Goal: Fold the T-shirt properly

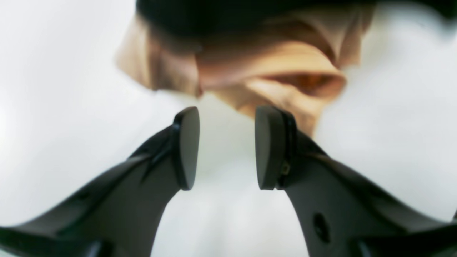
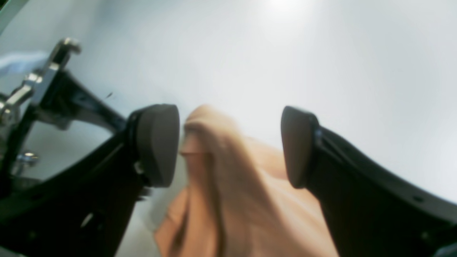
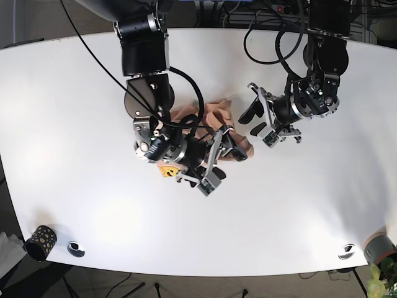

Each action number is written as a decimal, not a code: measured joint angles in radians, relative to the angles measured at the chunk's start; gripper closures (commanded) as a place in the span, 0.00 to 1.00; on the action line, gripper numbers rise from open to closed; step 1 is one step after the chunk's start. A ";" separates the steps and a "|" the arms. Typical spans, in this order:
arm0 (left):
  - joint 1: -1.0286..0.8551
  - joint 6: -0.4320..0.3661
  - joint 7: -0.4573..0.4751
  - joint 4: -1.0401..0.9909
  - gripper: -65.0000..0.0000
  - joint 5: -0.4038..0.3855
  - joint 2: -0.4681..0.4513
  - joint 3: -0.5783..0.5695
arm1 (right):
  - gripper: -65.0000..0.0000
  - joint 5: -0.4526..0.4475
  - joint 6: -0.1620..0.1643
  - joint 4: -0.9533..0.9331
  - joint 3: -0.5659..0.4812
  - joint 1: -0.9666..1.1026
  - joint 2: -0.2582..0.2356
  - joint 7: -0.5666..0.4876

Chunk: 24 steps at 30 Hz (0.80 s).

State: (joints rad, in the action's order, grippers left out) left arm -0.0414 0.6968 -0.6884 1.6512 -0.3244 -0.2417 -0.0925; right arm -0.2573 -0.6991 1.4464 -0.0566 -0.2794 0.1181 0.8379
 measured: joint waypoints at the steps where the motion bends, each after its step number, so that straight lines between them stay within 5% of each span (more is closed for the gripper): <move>1: -0.008 0.000 0.000 0.021 0.63 -0.001 -0.010 0.000 | 0.36 -0.003 0.000 0.037 0.023 0.001 -0.002 0.018; 6: -0.016 0.000 0.000 0.112 0.63 -0.002 -0.059 -0.002 | 0.49 0.002 0.003 0.177 0.126 0.030 -0.024 0.103; 13: 0.031 0.000 -0.009 0.132 0.63 0.009 -0.049 -0.051 | 0.89 0.007 0.003 0.206 0.207 0.056 -0.099 0.144; 19: 0.160 0.002 0.014 0.048 0.63 -0.007 0.068 -0.156 | 0.92 0.015 0.003 0.087 0.210 0.040 -0.117 0.130; 24: 0.203 -0.002 -0.002 -0.147 0.63 0.011 0.151 -0.179 | 0.92 0.014 0.006 -0.093 0.208 0.010 -0.122 -0.013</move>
State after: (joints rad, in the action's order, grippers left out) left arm 0.1619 0.6945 -0.6903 1.5043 -0.3138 -0.0902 -0.2714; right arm -0.2428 -0.6930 1.3537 0.1509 -0.2699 -0.0040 0.8253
